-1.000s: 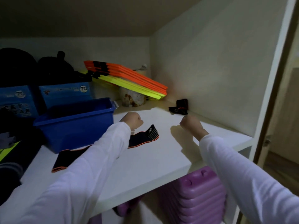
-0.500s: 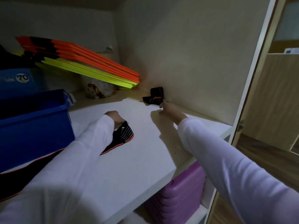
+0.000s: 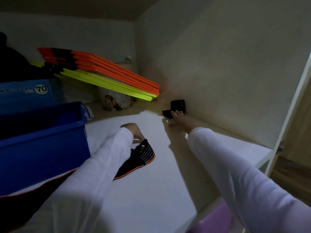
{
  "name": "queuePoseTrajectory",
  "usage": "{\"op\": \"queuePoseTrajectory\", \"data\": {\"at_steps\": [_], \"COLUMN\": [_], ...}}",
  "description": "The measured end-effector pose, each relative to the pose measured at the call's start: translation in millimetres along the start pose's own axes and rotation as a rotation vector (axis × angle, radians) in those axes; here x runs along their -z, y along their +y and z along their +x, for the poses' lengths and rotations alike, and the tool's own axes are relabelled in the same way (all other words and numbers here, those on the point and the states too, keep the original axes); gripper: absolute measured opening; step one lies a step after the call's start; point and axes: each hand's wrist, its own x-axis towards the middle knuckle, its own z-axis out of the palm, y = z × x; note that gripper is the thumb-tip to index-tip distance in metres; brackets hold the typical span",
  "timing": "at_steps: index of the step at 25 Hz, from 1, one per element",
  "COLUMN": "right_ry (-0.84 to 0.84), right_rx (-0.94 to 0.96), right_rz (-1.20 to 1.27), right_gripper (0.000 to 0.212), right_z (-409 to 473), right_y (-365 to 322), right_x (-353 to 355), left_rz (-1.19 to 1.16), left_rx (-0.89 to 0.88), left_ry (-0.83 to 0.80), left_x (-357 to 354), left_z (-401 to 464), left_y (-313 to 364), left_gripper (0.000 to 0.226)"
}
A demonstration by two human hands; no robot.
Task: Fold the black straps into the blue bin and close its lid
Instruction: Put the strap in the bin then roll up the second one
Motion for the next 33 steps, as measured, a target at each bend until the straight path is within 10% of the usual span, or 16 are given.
{"op": "queuePoseTrajectory", "data": {"at_steps": [27, 33], "right_ry": [0.03, 0.006], "right_rx": [0.051, 0.132], "right_rz": [-0.3, -0.413], "right_gripper": [0.04, 0.032], "right_z": [-77, -124], "right_y": [-27, -32], "right_x": [30, 30], "left_rz": [0.005, -0.411], "left_rx": [0.028, -0.119], "left_ry": [0.039, 0.239], "left_x": [-1, -7], "left_z": [-14, -49], "left_y": [0, 1], "left_gripper": [0.037, 0.044]}}
